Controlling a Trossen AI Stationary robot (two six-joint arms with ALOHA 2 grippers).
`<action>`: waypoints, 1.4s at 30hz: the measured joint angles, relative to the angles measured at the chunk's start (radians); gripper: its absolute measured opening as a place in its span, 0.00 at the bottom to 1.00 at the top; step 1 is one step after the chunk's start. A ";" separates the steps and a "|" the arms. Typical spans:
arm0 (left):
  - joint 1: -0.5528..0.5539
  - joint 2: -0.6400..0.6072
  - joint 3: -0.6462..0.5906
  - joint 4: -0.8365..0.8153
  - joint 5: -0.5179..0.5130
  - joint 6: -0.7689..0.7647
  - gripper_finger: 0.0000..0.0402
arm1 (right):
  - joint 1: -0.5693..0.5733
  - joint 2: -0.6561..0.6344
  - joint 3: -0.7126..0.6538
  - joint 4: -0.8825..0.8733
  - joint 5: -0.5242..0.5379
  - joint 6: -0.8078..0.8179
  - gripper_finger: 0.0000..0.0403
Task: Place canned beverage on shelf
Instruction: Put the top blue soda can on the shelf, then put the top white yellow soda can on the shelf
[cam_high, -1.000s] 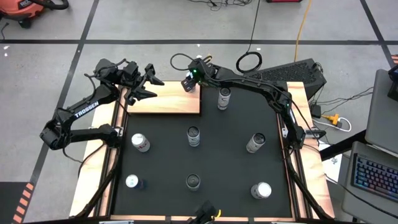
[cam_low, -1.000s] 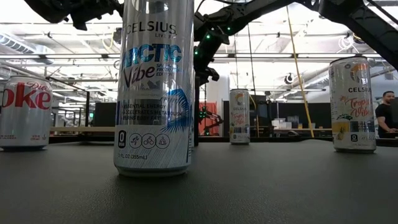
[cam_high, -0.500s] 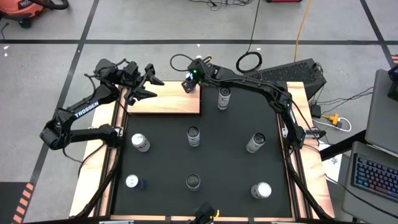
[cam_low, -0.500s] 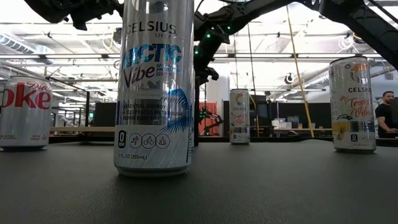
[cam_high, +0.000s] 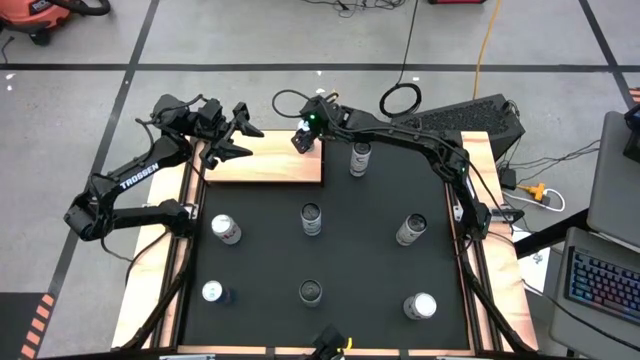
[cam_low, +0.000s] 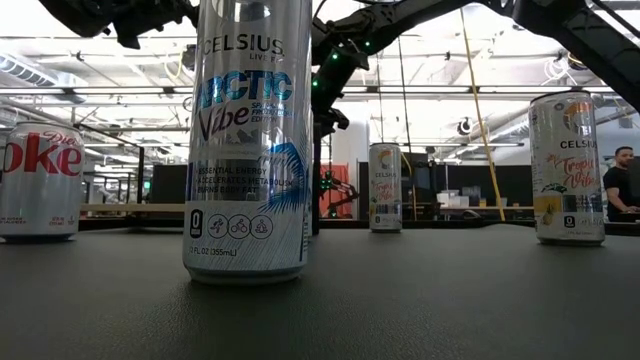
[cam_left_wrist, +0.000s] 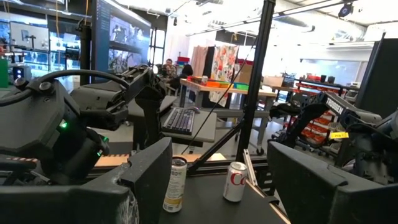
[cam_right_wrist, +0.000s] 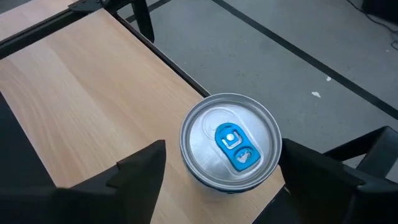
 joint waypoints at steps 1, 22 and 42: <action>0.000 0.000 0.000 0.000 0.000 0.000 0.65 | 0.000 0.000 0.000 0.001 0.000 -0.002 0.73; 0.000 0.000 0.000 -0.007 0.027 -0.005 0.65 | -0.002 -0.251 -0.001 -0.308 0.002 -0.261 0.74; 0.000 0.000 0.000 -0.008 0.031 -0.006 0.65 | 0.005 -0.394 0.000 -0.515 0.005 -0.341 0.86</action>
